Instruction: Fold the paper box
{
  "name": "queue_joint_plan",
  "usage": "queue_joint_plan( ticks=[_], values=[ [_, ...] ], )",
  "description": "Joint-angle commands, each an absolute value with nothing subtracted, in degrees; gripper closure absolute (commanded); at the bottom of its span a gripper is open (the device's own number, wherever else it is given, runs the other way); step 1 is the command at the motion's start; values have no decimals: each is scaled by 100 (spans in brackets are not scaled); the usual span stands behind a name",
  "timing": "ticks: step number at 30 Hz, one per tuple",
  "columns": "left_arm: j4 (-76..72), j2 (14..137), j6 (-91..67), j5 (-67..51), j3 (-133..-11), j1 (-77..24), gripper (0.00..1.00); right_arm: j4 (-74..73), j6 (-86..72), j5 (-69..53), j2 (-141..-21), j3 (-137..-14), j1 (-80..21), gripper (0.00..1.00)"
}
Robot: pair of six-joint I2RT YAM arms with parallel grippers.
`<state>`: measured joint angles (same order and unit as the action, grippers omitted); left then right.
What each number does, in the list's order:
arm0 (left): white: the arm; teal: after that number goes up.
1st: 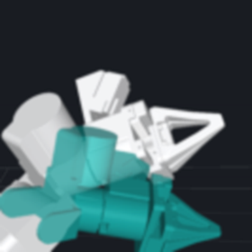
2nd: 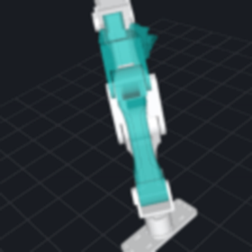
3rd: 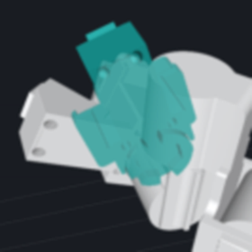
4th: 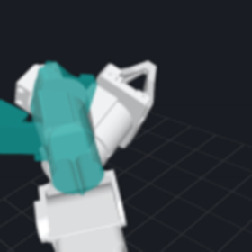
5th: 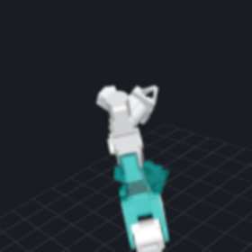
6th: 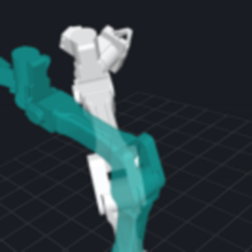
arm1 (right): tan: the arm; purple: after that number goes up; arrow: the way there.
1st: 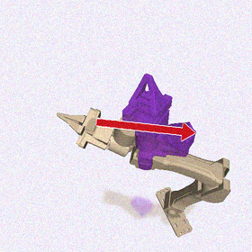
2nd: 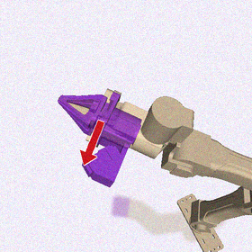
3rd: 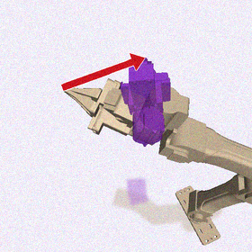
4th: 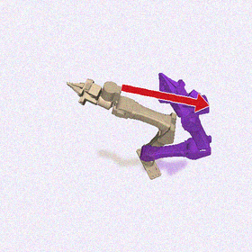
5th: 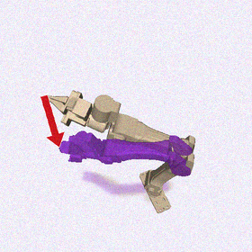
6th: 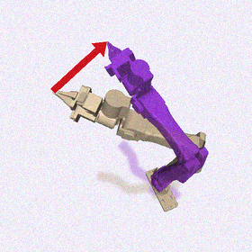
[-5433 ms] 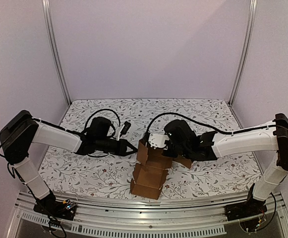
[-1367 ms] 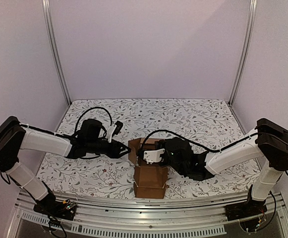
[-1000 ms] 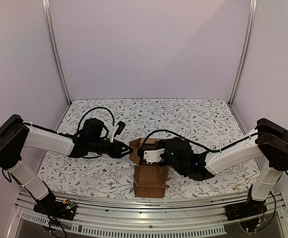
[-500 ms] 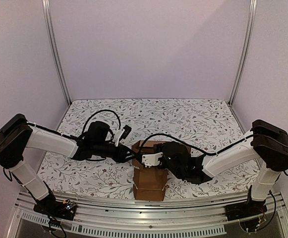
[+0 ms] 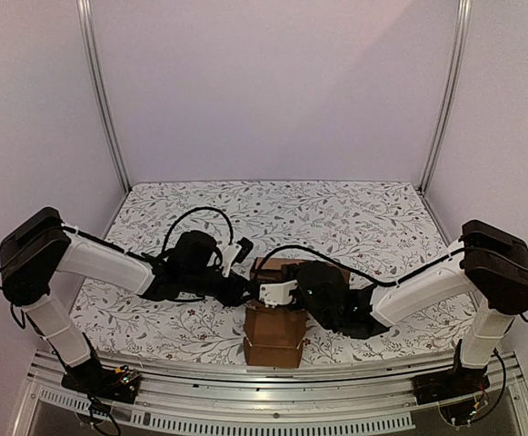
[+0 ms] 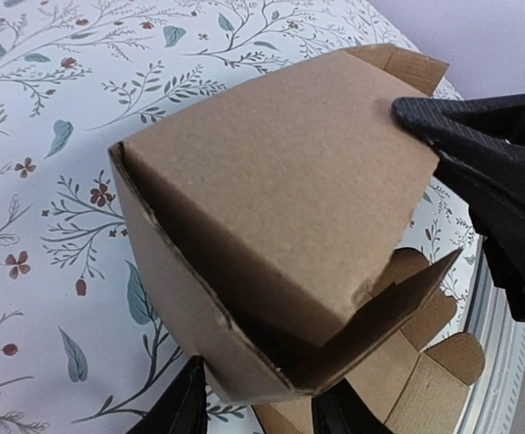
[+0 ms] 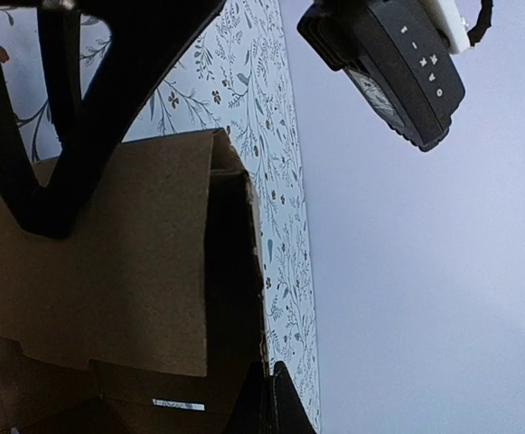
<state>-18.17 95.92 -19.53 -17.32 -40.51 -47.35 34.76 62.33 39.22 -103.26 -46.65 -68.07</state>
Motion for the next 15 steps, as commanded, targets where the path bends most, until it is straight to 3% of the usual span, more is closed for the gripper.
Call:
queue_joint_plan(
  ticks=[1,9,15],
  values=[
    [-1728,9668,-1894,-1026,-4275,-5003,61,3491,6088,4030,-10380,-4667,-6920,100],
    [-1905,9791,-2020,-408,-4298,-5232,60,3278,5888,4017,-10320,-4706,-7002,100],
    [-2013,10000,-2124,-130,-4391,-5331,72,2985,5585,3995,-10262,-4849,-7062,100]
  ],
)
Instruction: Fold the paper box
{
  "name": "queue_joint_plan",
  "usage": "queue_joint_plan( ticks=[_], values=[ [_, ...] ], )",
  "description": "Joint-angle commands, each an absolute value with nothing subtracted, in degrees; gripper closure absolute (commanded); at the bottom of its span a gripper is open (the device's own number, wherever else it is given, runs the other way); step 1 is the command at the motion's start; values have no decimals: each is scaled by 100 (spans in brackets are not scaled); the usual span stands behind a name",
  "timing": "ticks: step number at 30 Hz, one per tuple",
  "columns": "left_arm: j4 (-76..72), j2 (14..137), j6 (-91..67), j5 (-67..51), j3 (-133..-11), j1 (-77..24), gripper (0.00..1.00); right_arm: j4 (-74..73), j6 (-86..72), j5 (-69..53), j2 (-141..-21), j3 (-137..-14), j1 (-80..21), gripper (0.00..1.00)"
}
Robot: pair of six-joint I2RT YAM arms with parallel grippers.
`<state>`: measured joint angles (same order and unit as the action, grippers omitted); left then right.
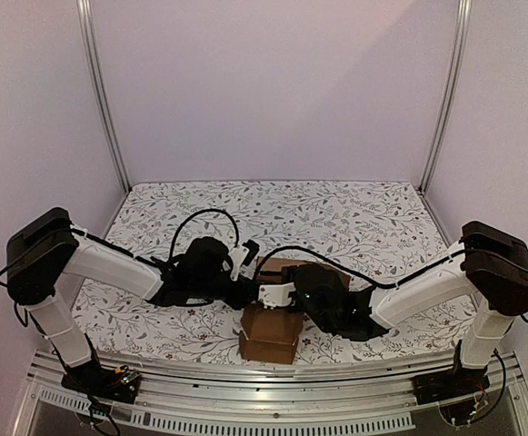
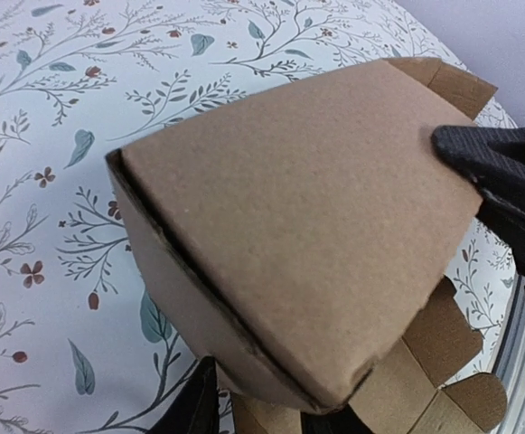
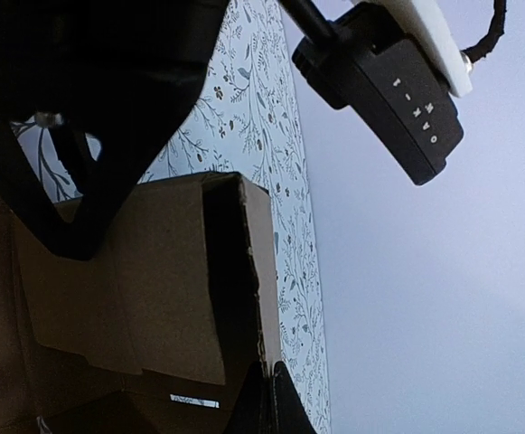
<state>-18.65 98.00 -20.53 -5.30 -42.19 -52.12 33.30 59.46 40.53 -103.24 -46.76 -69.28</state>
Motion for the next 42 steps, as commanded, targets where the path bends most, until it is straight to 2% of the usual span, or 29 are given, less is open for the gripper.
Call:
queue_joint_plan(
  ticks=[1,5,13,26,32,35,42],
  values=[
    [-2025,10030,-2133,-82,-4408,-5349,74,2940,5549,3999,-10260,-4873,-7085,100],
    [-2088,10092,-2170,-18,-4468,-5386,84,2834,5429,4008,-10286,-4950,-7143,100],
    [-2188,10105,-2137,198,-4532,-5448,92,2447,5106,4000,-10257,-5124,-7190,100],
    [-2383,10121,-1754,760,-4481,-5455,69,2231,4724,3925,-10159,-5054,-7193,100],
    [-2723,10224,-1578,629,-4420,-5449,65,2153,4538,3873,-10011,-4983,-7190,100],
    [-2808,10275,-1587,540,-4398,-5451,70,2123,4503,3925,-9982,-4999,-7194,100],
    [-2774,10248,-1594,457,-4367,-5449,91,1868,4254,4051,-9981,-5245,-7195,100]
  ],
)
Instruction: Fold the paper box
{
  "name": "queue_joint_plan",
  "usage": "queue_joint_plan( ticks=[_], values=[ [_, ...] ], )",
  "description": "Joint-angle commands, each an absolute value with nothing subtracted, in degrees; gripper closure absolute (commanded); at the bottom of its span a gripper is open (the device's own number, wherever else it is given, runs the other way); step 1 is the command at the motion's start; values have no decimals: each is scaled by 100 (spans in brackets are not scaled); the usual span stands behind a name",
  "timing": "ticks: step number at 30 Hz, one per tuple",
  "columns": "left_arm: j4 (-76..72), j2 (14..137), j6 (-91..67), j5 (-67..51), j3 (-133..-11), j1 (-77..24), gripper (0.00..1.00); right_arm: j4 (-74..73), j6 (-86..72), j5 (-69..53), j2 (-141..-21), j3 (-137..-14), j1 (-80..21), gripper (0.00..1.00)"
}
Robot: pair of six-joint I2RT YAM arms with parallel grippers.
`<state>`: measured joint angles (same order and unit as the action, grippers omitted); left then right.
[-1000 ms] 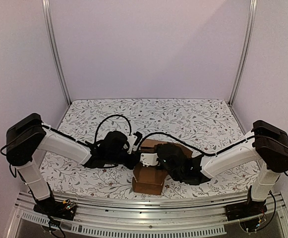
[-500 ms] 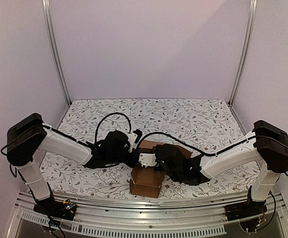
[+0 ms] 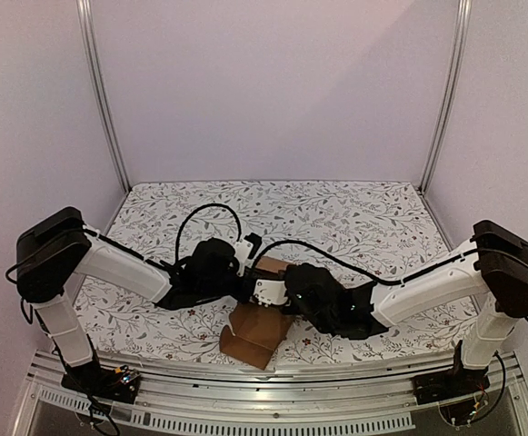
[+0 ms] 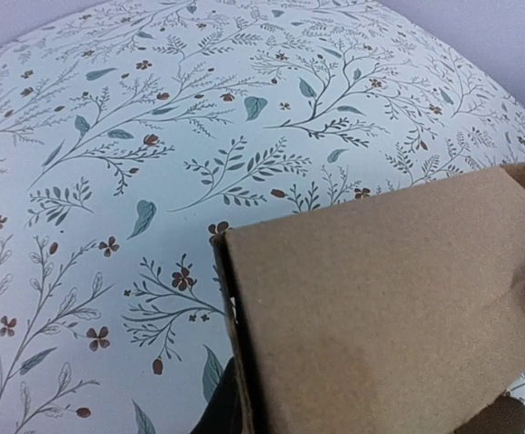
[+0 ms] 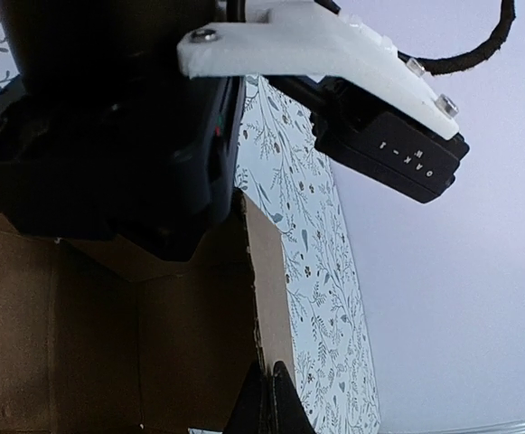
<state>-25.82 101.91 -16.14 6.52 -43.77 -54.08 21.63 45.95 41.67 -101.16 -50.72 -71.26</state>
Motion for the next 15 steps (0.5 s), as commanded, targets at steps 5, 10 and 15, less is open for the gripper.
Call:
queue_joint_plan(
  ticks=[5,10,15],
  values=[
    [-2674,10218,-1527,357,-4424,-5449,100,1580,3871,3816,-9811,-5405,-7187,90],
    [-2578,10265,-1378,294,-4555,-5446,100,1255,3561,3524,-9480,-5529,-7188,61],
    [-2442,10380,-1174,213,-4773,-5440,100,714,3104,3018,-8968,-5584,-7119,40]
  ],
)
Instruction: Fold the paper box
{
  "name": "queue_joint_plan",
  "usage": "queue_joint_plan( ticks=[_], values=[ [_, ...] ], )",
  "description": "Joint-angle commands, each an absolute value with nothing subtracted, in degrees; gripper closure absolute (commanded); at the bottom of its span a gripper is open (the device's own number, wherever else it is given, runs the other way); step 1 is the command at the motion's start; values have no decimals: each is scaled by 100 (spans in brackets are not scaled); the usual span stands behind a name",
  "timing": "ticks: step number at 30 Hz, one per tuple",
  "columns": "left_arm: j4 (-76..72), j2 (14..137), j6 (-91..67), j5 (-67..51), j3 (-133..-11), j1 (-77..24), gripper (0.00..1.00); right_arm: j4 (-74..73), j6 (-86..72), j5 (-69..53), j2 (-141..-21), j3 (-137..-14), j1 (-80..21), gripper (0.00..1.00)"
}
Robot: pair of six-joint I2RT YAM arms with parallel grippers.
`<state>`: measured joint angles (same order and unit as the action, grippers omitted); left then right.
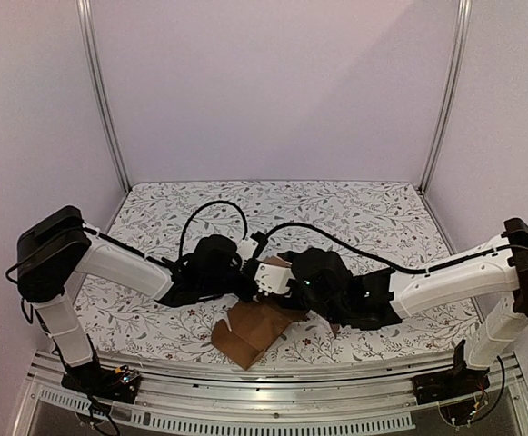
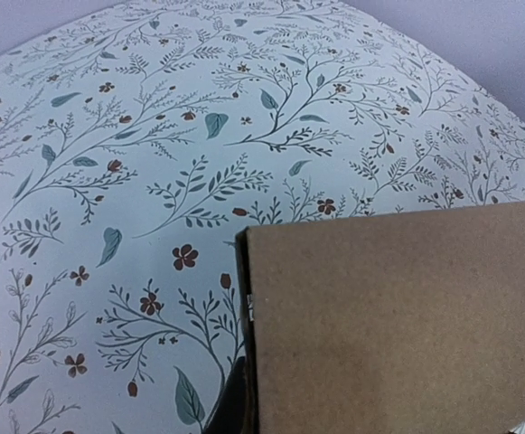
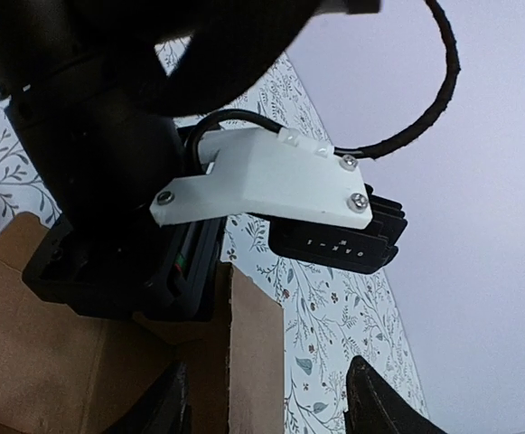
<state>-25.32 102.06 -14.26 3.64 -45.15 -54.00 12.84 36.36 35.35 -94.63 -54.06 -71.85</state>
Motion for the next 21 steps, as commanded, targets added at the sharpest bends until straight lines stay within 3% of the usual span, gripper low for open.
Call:
queue_joint_plan(
  ticks=[1,6,13,17,21],
  values=[
    [-2429,10412,-1142,216,-4825,-5436,100,553,2989,2880,-8867,-5609,-7087,39],
    [-2523,10553,-799,-33,-5000,-5414,100,-76,2297,2008,-8168,-5579,-6756,30],
    [-2869,10582,41,-524,-5029,-5443,100,-394,1418,1376,-7601,-5284,-6043,32],
    [-2608,10807,325,-821,-5342,-5441,100,-505,481,772,-7710,-5357,-5541,46],
    [-2767,10995,436,-803,-5425,-5445,100,-475,97,408,-7981,-5428,-5264,81]
  ],
)
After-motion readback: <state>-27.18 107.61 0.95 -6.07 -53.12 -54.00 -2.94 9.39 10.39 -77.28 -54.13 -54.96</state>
